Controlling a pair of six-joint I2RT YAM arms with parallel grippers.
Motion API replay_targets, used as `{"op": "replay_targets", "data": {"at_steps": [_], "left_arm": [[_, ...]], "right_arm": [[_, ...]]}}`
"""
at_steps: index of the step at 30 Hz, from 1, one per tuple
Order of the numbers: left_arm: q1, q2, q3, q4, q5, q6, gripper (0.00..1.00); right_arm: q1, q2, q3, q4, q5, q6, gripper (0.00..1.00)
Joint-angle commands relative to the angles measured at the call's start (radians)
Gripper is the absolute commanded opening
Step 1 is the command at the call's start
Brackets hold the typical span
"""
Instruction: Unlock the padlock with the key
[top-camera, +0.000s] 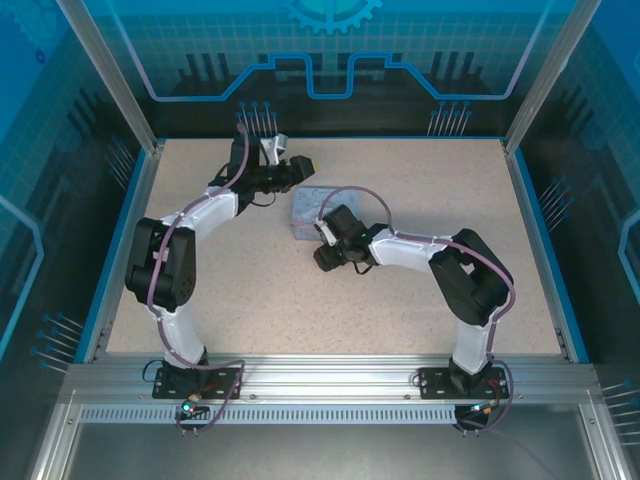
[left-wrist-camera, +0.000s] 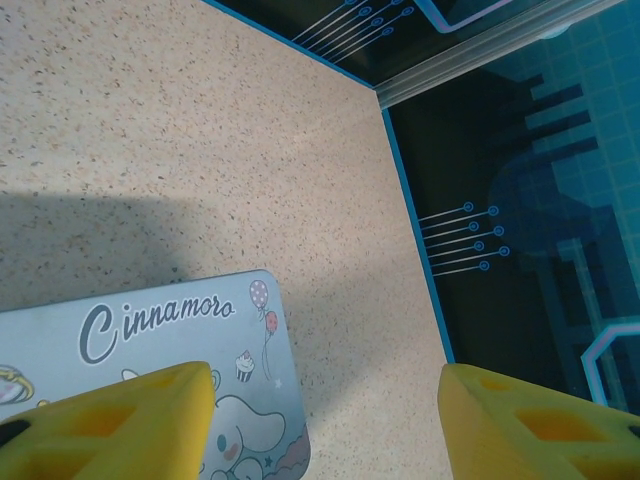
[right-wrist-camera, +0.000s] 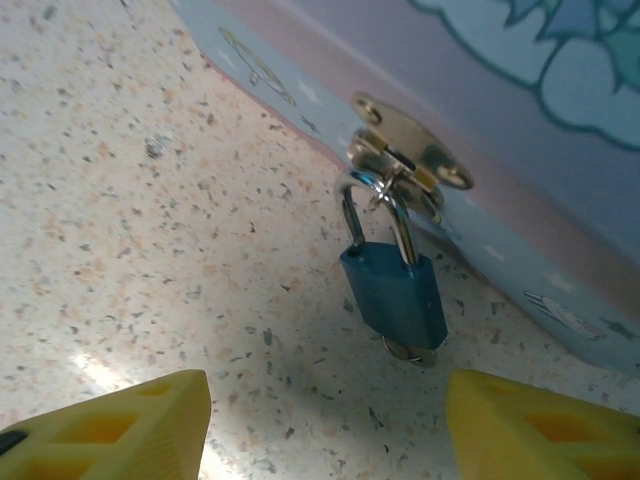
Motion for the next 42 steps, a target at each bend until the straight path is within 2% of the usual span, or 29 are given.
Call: {"op": "replay_targets", "data": {"at_steps": [1,13,21,26,36,42], "left_arm": [[-0.011,0.037,0.043,-0.015,0.032,0.027,0.62],[-0.024,0.106,0.098,-0.056,0.029,0.040,0.61],[-0.027,0.119,0.107,-0.071,0.025,0.049,0.61],[-0.027,0.122,0.108,-0.072,0.024,0.050,0.61],[-0.027,0.121,0.115,-0.115,0.002,0.089,0.60],[-0.029,0.121,0.113,-0.138,-0.018,0.112,0.60]], "right_arm": [[-0.009,0.023,0.037,0.030,0.048,-0.024,0.64],[-0.003,0.086,0.066,0.070,0.117,-0.063,0.64],[-0.004,0.112,0.063,0.127,0.078,-0.077,0.59],[-0.004,0.120,0.069,0.129,0.074,-0.073,0.47],[-0.019,0.073,0.022,0.134,0.085,-0.062,0.14],[-0.026,0.050,-0.004,0.125,0.102,-0.065,0.10]]}}
